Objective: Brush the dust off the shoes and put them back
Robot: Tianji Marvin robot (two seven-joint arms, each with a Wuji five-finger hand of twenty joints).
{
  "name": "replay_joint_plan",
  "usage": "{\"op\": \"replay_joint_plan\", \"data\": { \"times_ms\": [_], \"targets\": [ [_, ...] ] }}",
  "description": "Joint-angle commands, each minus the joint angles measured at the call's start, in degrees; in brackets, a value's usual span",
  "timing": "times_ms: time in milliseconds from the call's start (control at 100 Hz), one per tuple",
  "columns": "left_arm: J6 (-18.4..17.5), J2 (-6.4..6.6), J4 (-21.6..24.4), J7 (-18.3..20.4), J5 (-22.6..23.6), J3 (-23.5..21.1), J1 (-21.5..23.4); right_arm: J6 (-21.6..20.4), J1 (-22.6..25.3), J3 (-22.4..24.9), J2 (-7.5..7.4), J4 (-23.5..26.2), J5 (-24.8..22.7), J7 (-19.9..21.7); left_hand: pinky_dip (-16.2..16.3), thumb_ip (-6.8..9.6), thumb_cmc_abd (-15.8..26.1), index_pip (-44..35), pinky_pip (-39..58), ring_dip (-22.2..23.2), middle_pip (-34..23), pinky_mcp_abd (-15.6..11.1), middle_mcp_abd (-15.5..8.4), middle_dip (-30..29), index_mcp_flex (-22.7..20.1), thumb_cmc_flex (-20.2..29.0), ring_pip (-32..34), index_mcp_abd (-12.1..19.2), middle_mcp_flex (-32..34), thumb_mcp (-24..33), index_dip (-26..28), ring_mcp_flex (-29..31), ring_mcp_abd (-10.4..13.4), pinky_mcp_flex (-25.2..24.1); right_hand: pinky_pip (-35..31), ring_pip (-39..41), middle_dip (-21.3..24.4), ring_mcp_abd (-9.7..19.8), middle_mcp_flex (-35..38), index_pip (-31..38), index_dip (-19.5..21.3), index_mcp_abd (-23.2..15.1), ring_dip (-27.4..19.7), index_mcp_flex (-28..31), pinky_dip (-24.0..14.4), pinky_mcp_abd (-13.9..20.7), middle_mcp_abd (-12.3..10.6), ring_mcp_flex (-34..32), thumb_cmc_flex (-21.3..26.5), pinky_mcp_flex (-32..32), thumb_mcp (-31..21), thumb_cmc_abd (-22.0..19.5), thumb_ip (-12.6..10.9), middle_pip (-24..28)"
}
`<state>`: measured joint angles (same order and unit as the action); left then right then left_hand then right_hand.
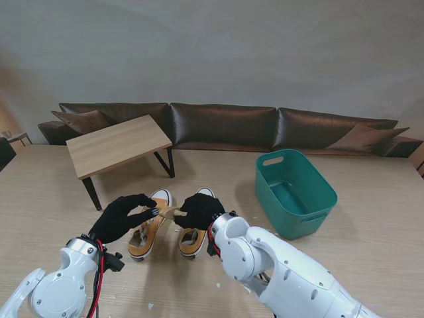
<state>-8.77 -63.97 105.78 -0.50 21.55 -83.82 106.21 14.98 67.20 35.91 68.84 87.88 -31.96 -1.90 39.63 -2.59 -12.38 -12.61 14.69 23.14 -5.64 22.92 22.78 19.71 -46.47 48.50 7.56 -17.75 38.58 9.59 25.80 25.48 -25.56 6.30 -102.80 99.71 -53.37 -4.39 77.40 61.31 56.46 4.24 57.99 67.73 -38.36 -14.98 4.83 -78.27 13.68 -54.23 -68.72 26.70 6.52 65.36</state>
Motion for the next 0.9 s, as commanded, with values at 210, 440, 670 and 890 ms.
{"op": "replay_joint_plan", "data": {
  "times_ms": [210,440,670,890],
  "targets": [
    [0.86,-0.1,-0.74,1.72,-0.27,0.74,-0.79,0.37,5.29,7.08,-3.17,5.12,-2.68,3.12,0.73,1.47,3.16,0.18,-1.78,0.18,0.11,-0.22,0.24,-0.35,-0.18,1.12,0.14,-0.44,0.56,-1.45,0.18,-1.44,-0.65,-0.35,-3.89,3.77,-0.08,7.9,5.53,0.63,-1.05,8.13,-0.36,5.84,0.44,-0.62,3.33,2.96,3.58,-12.32,-2.82,-4.75,-1.95,2.42],
    [1.3,-0.08,-0.88,1.89,-0.4,1.04,-0.97,1.55,10.11,12.84,-4.54,8.45,-4.77,4.95,0.76,1.47,3.21,0.14,-1.74,0.2,0.11,-0.19,0.18,-0.34,-0.27,1.16,0.16,-0.37,0.55,-1.42,0.19,-1.4,-0.72,-0.3,-3.85,3.73,-0.03,8.0,5.49,0.58,-1.07,8.18,-0.4,5.74,0.46,-0.63,3.59,2.96,3.76,-12.32,-2.59,-4.83,-1.94,2.22],
    [1.95,0.01,-1.35,2.48,-0.69,1.67,-1.56,3.04,14.53,17.59,-5.36,9.99,-7.99,5.33,0.75,1.48,3.25,0.11,-1.79,0.2,0.12,-0.17,0.22,-0.33,-0.34,1.18,0.14,-0.48,0.53,-1.38,0.2,-1.43,-0.71,-0.39,-3.95,3.76,-0.07,7.99,5.5,0.46,-1.09,8.37,-0.4,5.66,0.46,-0.71,3.68,2.96,3.92,-12.34,-2.48,-4.7,-1.96,2.14],
    [2.25,0.08,-1.66,2.89,-0.88,2.09,-2.0,4.58,16.08,19.43,-5.71,9.22,-10.92,5.08,0.78,1.48,3.28,0.07,-1.76,0.22,0.13,-0.16,0.25,-0.33,-0.41,1.2,0.15,-0.38,0.48,-1.38,0.22,-1.43,-0.62,-0.38,-4.04,3.71,-0.1,8.36,5.5,0.43,-1.07,8.28,-0.39,5.63,0.52,-0.34,3.61,2.94,3.85,-12.38,-2.34,-4.7,-2.0,2.08]
  ]
}}
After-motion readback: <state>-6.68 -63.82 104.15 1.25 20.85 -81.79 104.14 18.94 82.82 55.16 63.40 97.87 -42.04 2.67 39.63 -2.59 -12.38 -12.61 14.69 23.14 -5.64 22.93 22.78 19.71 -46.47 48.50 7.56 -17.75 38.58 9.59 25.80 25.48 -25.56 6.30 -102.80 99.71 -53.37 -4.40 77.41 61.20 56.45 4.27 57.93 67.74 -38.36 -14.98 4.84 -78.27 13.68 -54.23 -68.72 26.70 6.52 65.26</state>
